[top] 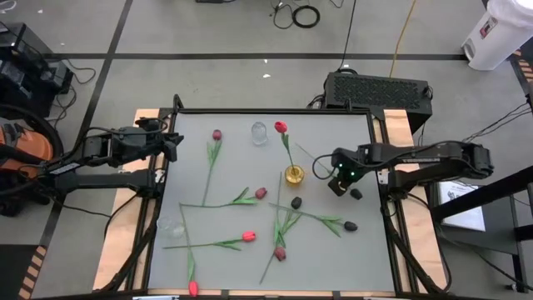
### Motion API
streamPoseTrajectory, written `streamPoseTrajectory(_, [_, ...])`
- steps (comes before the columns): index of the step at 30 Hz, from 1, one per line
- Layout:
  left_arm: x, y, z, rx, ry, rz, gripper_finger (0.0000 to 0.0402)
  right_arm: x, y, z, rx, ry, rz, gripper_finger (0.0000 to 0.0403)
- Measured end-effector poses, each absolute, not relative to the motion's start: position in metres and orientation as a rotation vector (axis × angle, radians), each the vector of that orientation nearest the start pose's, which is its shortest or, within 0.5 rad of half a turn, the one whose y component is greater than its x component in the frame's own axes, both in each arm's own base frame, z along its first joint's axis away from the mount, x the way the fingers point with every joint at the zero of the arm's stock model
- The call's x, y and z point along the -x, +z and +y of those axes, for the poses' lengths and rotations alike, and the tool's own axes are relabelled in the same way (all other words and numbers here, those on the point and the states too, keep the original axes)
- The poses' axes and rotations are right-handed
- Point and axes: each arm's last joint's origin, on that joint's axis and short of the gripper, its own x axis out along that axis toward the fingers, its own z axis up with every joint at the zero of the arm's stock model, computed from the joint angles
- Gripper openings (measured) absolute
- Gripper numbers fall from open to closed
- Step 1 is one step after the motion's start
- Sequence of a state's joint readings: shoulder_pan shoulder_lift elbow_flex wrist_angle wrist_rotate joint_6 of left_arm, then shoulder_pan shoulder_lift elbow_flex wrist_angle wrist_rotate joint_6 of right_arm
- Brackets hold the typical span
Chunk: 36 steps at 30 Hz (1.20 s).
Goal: Sort flowers into vase by color
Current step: Put the top black tulip into the top transparent vase
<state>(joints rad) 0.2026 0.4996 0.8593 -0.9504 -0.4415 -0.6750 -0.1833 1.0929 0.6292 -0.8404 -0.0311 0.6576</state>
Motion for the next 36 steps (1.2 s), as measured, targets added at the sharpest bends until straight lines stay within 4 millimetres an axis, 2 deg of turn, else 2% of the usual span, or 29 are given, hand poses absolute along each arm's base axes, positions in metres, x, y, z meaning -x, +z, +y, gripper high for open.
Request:
streamPoseTrajectory(8, [-0.070, 0.320, 0.027, 0.561, 0.798, 0.361, 0.0130, -0.153, 0.203, -0.027, -0.747, -0.574, 1.146, 0.0000])
streamPoseTrajectory(11, [-0.071, 0.320, 0.027, 0.563, 0.794, 0.363, 0.0130, -0.150, 0.215, -0.027, -0.764, -0.576, 1.111, 0.0000])
streamPoseTrajectory(16, [-0.071, 0.320, 0.027, 0.564, 0.791, 0.363, 0.0130, -0.151, 0.249, -0.028, -0.750, -0.583, 1.018, 0.0000])
streamPoseTrajectory(27, [-0.071, 0.320, 0.027, 0.567, 0.785, 0.364, 0.0130, -0.155, 0.338, -0.033, -0.653, -0.618, 0.751, 0.0000])
streamPoseTrajectory(36, [-0.071, 0.320, 0.027, 0.568, 0.779, 0.366, 0.0130, -0.161, 0.385, -0.035, -0.659, -0.580, 0.628, 0.0000])
